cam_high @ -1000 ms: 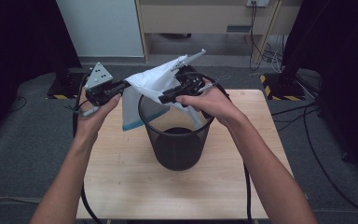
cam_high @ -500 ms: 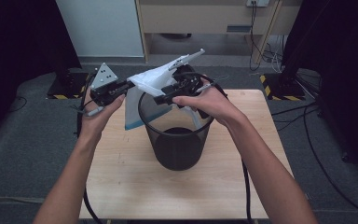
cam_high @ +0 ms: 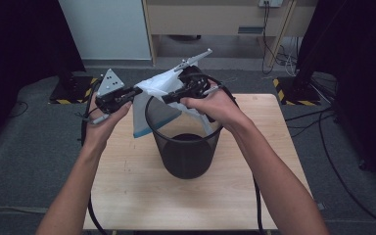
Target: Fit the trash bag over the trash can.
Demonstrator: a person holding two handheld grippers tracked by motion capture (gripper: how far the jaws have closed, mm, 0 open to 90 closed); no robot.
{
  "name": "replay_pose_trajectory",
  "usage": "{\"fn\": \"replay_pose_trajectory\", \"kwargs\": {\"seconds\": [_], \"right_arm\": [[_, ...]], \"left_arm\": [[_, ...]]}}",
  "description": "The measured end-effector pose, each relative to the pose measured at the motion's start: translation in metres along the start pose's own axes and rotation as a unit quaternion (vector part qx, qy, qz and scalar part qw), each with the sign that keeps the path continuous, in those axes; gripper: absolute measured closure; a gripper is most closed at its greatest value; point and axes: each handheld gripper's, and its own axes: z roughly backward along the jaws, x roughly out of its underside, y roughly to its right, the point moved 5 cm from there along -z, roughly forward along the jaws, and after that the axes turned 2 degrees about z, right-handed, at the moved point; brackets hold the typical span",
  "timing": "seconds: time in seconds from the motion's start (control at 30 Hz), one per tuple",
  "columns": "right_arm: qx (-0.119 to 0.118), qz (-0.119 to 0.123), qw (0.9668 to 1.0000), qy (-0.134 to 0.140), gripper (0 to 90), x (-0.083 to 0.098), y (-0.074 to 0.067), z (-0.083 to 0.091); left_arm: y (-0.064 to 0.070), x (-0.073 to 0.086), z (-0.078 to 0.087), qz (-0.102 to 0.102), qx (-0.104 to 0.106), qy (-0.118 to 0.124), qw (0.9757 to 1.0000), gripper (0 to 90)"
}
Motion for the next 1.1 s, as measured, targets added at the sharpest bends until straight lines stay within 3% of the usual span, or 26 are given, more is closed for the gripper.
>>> {"fn": "replay_pose_trajectory", "kwargs": {"seconds": [0.53, 0.6, 0.83, 0.9, 0.97, 1.1], "right_arm": [[-0.015, -0.002, 0.9999, 0.007, 90.0, -0.002, -0.001, 0.004], [-0.016, -0.002, 0.9998, 0.007, 90.0, -0.002, -0.001, 0.004], [-0.017, -0.002, 0.9998, 0.007, 90.0, -0.001, -0.001, 0.005], [-0.017, -0.003, 0.9998, 0.007, 90.0, -0.001, -0.001, 0.005], [-0.017, -0.004, 0.9998, 0.008, 90.0, 0.000, -0.001, 0.006], [-0.022, -0.007, 0.9997, 0.006, 90.0, 0.003, -0.001, 0.007]], "left_arm": [[-0.004, 0.036, -0.012, 0.025, -0.009, -0.023, 0.9994, 77.7], [-0.002, 0.041, -0.012, 0.040, -0.009, -0.033, 0.9986, 77.5], [0.004, 0.056, -0.019, 0.046, -0.004, -0.044, 0.9980, 74.7], [0.005, 0.060, -0.022, 0.044, 0.004, -0.047, 0.9979, 76.9], [0.007, 0.063, -0.022, 0.045, 0.013, -0.049, 0.9977, 85.0], [0.005, 0.059, -0.014, 0.053, 0.001, -0.033, 0.9980, 89.8]]}}
